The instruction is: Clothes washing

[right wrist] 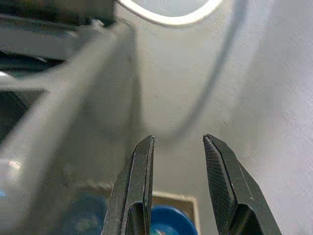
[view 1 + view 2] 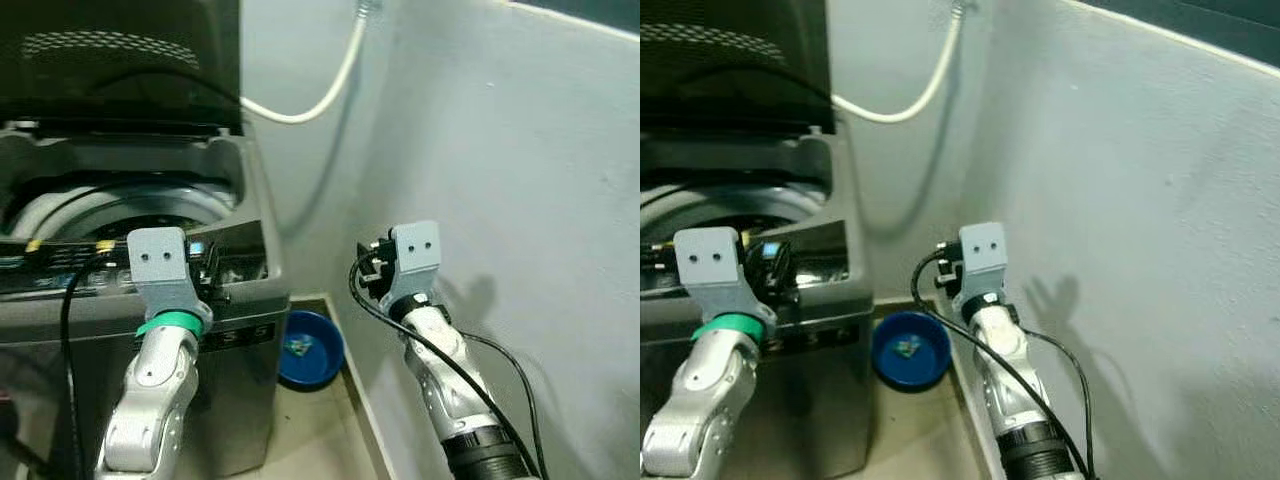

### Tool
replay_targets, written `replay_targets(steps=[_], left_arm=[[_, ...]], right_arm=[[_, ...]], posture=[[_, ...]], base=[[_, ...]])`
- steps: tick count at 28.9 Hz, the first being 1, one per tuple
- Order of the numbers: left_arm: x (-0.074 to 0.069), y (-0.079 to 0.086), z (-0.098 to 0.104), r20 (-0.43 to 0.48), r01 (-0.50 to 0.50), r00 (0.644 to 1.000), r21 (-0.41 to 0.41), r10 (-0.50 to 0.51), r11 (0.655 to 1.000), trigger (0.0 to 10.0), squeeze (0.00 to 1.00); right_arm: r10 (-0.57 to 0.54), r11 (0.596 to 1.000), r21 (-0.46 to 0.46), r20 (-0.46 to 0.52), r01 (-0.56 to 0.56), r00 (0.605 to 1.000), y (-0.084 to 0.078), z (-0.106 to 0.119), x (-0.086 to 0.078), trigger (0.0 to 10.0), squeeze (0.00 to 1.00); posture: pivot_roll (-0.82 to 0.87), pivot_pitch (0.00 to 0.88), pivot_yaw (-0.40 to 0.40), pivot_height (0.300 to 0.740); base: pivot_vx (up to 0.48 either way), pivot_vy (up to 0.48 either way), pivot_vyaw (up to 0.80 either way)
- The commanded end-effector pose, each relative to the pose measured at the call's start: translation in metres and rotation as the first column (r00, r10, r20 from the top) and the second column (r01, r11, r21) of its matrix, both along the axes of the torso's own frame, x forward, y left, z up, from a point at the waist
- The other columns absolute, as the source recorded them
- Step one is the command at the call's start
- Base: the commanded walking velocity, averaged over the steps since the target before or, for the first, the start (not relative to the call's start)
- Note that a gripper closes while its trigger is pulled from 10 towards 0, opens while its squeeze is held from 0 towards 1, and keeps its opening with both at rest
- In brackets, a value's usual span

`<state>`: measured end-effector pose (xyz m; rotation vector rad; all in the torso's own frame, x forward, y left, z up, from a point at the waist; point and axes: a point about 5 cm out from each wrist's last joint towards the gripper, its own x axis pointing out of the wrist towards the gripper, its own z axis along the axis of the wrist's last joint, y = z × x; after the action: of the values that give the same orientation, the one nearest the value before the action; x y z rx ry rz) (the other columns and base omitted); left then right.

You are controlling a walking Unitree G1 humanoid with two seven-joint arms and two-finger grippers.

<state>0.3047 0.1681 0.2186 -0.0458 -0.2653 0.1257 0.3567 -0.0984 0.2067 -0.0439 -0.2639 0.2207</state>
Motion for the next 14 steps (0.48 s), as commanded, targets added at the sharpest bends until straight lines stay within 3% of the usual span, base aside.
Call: replay_targets(steps=[1, 14], left_arm=[[0.0006, -0.0028, -0.0036, -0.010, 0.005, 1.000, 0.009, -0.005, 1.000, 10.0, 0.00], [0.0007, -0.0046, -0.0045, -0.012, 0.014, 1.000, 0.023, -0.013, 1.000, 10.0, 0.00]], right_arm=[[-0.007, 1.000, 0.001, 0.002, 0.007, 1.000, -0.0008, -0.0006, -0.0003, 10.0, 0.00], [-0.011, 1.000, 0.005, 0.000, 0.011, 1.000, -0.0006, -0.0013, -0.0006, 10.0, 0.00]], posture=[[0.02, 0.046, -0.058, 0.740], [0.02, 0.041, -0.051, 0.740]], base=[[0.000, 0.000, 0.80], [0.000, 0.000, 0.80]])
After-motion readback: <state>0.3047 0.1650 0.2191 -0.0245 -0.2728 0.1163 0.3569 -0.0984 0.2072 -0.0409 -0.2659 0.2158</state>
